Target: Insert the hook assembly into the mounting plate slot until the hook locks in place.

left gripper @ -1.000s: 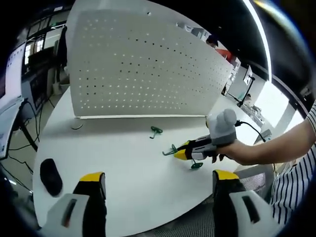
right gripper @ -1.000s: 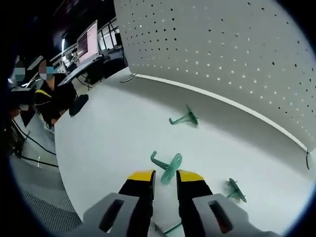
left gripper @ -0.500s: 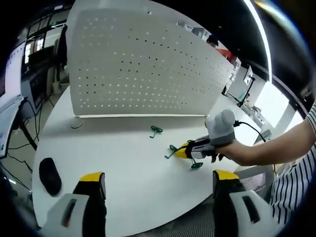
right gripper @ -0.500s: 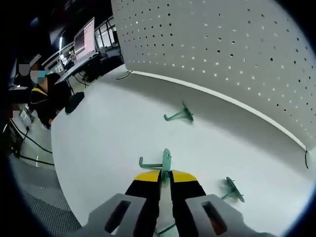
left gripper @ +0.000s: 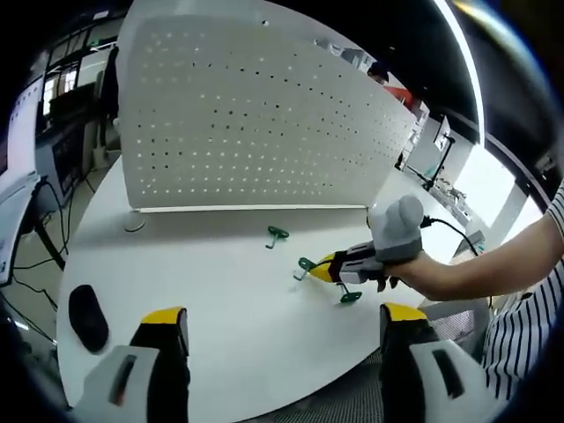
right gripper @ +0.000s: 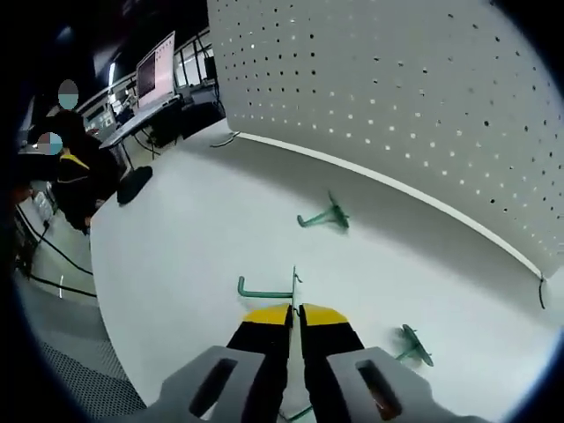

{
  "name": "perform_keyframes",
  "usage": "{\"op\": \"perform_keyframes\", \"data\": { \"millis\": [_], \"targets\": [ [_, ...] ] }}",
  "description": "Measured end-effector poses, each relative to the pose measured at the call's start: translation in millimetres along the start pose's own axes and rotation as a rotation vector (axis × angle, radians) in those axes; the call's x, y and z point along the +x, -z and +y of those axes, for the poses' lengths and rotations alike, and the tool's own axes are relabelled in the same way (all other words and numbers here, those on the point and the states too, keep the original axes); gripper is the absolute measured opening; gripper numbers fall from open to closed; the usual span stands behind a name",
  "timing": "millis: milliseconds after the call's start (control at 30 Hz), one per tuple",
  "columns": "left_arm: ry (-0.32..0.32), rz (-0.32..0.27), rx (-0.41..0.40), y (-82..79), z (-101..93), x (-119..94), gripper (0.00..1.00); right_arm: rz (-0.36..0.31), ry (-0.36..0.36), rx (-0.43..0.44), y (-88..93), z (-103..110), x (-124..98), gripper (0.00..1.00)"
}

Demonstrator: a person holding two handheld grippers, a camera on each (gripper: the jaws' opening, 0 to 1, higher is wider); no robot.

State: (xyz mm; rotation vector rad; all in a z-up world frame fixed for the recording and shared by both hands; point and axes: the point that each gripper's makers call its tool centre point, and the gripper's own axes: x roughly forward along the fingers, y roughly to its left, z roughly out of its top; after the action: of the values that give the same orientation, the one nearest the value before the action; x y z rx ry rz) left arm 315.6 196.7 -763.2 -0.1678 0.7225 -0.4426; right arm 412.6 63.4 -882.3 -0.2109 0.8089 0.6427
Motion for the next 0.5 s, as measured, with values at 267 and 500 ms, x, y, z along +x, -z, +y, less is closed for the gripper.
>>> {"op": "perform_keyframes", "data": {
  "millis": [267, 500],
  "targets": [
    [0.008, -0.014, 0.008, -6.3, -3.4, 1.4, 0.92, -0.072, 0.013, 0.005, -25.2, -2.5, -14.1, 0.01],
    [0.022, -0.021, 0.035, -16.0, -10.5, 5.3, 0.92, -0.181, 0.021, 0.065, -52.7, -0.3, -41.2, 0.01]
  ]
}}
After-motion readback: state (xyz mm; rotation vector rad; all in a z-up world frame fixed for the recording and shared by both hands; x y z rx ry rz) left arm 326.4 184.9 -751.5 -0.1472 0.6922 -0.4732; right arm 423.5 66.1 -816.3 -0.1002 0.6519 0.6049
